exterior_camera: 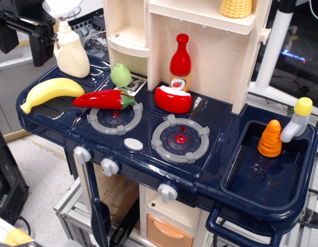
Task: Put detergent in sink
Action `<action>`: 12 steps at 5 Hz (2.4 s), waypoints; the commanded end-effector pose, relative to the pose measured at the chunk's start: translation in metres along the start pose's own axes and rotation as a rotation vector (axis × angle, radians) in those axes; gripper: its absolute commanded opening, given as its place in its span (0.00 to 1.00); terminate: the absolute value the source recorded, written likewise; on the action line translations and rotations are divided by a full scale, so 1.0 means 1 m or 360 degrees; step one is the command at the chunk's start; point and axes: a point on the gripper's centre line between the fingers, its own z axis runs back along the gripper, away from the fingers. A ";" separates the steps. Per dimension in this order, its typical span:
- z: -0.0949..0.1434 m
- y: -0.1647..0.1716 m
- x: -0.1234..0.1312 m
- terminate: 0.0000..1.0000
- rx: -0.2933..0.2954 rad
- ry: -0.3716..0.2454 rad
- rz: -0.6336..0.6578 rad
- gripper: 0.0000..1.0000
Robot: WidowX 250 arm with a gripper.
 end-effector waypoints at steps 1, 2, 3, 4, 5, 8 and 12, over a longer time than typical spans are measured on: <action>0.000 0.000 0.000 0.00 0.0000 0.0000 0.0000 1.00; 0.007 0.014 0.012 0.00 0.0031 -0.0074 -0.0394 1.00; 0.013 0.025 0.032 0.00 0.0079 -0.0133 -0.0792 1.00; 0.018 0.037 0.054 0.00 0.0202 -0.0209 -0.1190 1.00; 0.023 0.038 0.077 0.00 0.0210 -0.0344 -0.1567 1.00; -0.010 0.022 0.100 0.00 -0.0084 -0.0655 -0.1883 1.00; -0.065 0.006 0.110 0.00 -0.0251 -0.0841 -0.1729 0.00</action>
